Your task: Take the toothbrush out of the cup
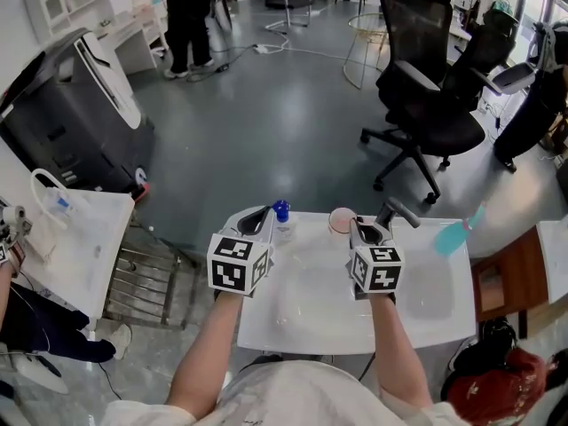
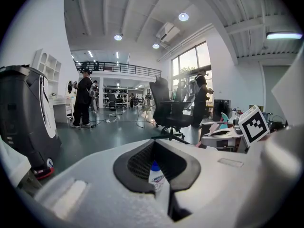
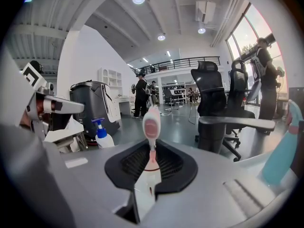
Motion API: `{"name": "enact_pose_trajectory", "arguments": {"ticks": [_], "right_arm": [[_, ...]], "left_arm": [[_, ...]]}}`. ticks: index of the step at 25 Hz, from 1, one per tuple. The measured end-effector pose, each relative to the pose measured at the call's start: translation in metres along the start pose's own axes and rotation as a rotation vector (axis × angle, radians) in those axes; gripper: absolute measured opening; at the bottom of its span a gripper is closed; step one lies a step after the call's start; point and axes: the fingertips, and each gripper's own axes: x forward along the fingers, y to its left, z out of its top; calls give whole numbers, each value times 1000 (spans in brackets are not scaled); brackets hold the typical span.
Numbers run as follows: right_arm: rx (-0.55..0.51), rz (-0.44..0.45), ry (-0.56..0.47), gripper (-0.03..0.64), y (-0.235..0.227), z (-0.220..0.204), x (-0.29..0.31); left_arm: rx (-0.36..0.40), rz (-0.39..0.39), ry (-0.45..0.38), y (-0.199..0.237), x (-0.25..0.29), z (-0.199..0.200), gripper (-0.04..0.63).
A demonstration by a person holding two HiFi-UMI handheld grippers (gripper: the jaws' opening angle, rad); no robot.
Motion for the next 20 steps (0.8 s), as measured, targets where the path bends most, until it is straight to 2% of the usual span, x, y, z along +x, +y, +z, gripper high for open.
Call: {"name": "enact_pose_trajectory", "arguments": {"ticks": [10,20], "right_arm": [[-25,10,-41,38,4,23,-10],[-61,28,-130,39,13,64,-28]], "left_arm": [[2,0,-12,-3,-4,6,3],[5,15,-32,-3,-10,10,3]]}}
